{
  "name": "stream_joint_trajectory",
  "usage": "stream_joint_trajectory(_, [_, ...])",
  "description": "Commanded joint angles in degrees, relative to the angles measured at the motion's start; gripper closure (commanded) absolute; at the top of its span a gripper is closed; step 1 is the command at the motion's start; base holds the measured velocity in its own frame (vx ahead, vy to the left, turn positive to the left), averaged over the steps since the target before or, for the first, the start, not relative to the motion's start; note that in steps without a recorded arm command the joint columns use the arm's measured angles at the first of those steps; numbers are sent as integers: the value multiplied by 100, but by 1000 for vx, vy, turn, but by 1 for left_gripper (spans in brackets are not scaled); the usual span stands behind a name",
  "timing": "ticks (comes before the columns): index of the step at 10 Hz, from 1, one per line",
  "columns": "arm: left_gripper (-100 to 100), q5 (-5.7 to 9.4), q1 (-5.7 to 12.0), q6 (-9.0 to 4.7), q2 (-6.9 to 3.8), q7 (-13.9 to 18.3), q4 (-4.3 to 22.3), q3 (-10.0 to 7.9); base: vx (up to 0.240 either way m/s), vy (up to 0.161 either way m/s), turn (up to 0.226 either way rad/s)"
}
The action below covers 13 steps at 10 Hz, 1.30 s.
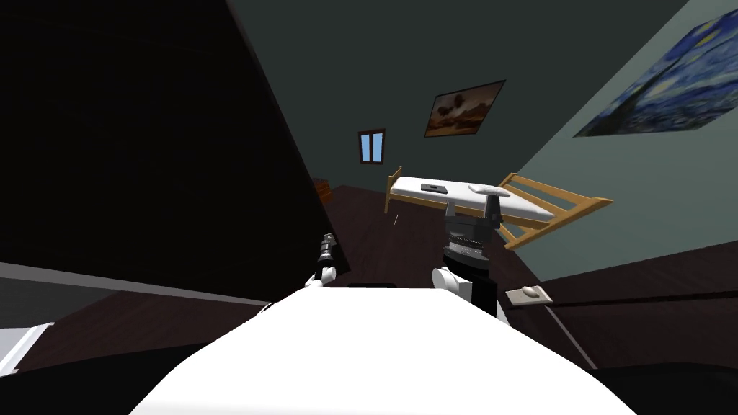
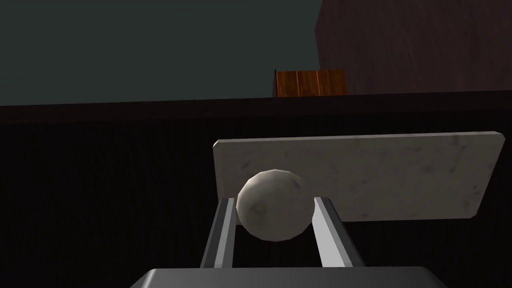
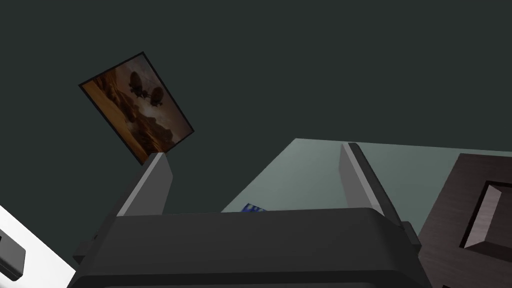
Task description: Push the door open
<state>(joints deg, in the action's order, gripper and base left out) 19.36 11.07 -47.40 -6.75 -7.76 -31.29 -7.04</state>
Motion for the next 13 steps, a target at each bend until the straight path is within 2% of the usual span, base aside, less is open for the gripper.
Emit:
stream_joint_trajectory(1, [100,65,45,-84,-54,-18,106,-128,208,-98,76])
stream_joint_trajectory(5, [100,162,48,-82,-75,-67,125,-311,170,-56,56])
stream_joint_trajectory(6, [100,162,48,-82,-75,-67,125,-311,110,-44,44])
stream_joint_trajectory(7, [100,166,-34,-5,-77,-94,5,-321,40,-4,23])
stream_joint_trajectory(13, [100,431,-59,-78,-163,-233,60,-662,184,-1,38])
